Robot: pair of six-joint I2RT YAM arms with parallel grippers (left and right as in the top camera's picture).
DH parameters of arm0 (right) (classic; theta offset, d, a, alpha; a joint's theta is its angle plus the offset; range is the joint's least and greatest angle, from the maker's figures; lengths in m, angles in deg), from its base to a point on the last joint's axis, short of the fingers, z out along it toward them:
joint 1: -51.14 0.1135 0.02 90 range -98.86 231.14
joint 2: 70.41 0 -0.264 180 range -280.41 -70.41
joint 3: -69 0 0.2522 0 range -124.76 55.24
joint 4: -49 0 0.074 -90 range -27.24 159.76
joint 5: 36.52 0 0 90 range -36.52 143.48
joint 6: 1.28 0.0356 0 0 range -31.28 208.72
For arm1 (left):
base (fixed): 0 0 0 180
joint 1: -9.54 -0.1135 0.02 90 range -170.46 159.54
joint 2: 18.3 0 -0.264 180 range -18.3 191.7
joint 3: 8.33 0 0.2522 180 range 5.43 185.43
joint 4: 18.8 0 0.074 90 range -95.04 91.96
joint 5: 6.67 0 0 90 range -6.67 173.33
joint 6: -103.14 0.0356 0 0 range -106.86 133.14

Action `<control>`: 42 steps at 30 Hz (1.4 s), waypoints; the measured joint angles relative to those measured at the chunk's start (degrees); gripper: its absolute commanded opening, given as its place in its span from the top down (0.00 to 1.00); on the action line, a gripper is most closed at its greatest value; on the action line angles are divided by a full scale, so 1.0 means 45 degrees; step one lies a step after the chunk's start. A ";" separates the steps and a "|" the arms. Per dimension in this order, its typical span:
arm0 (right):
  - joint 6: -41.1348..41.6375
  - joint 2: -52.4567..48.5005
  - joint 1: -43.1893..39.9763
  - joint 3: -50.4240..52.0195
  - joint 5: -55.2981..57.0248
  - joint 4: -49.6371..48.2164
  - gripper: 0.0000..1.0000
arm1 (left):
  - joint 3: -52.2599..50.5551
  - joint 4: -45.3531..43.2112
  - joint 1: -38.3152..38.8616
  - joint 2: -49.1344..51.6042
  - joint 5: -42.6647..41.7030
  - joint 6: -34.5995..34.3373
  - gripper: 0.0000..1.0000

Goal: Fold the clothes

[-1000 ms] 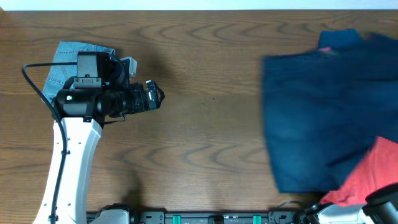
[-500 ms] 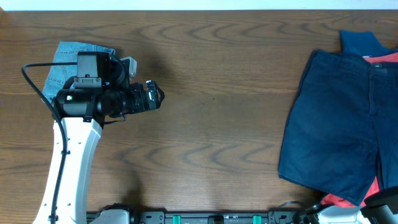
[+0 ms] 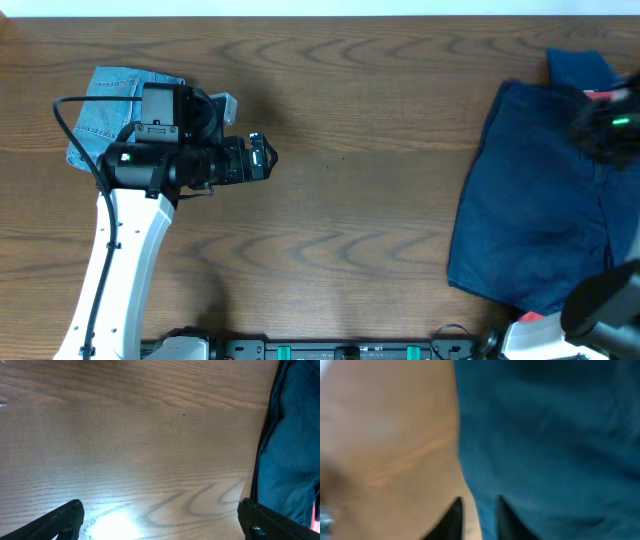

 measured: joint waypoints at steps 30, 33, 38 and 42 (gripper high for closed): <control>0.0296 -0.2569 -0.6941 0.0631 -0.0971 -0.4104 0.53 | 0.0000 -0.0340 0.0000 0.0000 0.0000 0.0092 0.01; -0.0568 -0.2244 -0.6290 -0.0039 -0.2569 -0.3696 0.52 | 0.0000 -0.0350 0.0000 0.0000 0.0000 0.0092 0.01; -0.1141 -0.1452 -0.4046 -0.0194 -0.2856 -0.3007 0.55 | 0.0000 -0.0583 0.0000 0.0000 0.0005 0.0092 0.01; -0.1069 -0.1394 -0.1530 -0.0078 -0.1360 -0.3269 0.57 | 0.0000 -0.0758 0.0000 0.0000 0.0005 0.0092 0.02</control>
